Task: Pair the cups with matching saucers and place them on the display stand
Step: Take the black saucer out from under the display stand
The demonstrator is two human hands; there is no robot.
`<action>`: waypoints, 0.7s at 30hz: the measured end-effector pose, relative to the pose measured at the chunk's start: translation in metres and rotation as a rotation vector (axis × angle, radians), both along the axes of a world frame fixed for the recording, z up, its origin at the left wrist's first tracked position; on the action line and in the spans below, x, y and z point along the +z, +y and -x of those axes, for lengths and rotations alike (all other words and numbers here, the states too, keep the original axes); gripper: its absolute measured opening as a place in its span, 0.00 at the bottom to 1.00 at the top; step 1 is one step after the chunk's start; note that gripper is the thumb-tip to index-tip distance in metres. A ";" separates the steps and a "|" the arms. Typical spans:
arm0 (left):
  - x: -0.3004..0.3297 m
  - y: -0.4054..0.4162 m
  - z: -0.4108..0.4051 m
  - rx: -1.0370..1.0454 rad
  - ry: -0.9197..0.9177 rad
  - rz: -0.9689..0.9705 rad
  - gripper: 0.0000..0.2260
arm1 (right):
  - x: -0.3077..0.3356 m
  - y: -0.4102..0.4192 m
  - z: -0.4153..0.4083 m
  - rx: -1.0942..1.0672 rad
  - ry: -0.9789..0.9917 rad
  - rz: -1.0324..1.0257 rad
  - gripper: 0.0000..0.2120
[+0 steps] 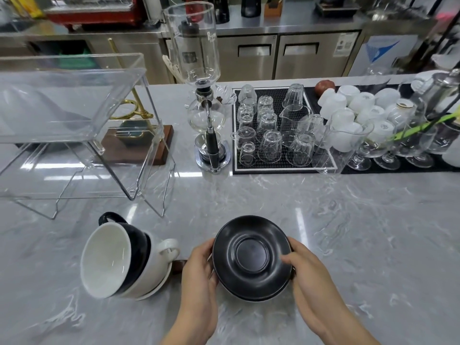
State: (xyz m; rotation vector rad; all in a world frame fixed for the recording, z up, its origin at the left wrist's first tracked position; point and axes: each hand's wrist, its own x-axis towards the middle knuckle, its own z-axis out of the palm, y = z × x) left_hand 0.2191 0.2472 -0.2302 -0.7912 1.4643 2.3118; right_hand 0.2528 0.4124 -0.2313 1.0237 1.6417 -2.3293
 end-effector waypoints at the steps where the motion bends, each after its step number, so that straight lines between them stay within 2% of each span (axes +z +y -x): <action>1: -0.002 -0.001 0.000 -0.001 -0.013 -0.003 0.17 | -0.002 0.000 0.000 0.001 0.003 -0.006 0.21; 8: -0.013 -0.004 -0.001 -0.013 0.008 0.009 0.14 | -0.007 -0.001 -0.004 0.069 0.041 -0.108 0.22; 13: -0.020 -0.007 -0.002 -0.046 0.047 0.028 0.18 | -0.010 0.002 -0.005 0.137 0.067 -0.207 0.22; 18: -0.036 -0.010 -0.002 -0.060 0.093 0.168 0.11 | -0.018 0.008 -0.009 0.174 0.096 -0.339 0.25; 21: -0.043 -0.012 -0.007 -0.090 0.173 0.238 0.12 | -0.024 0.013 -0.012 0.177 0.155 -0.445 0.22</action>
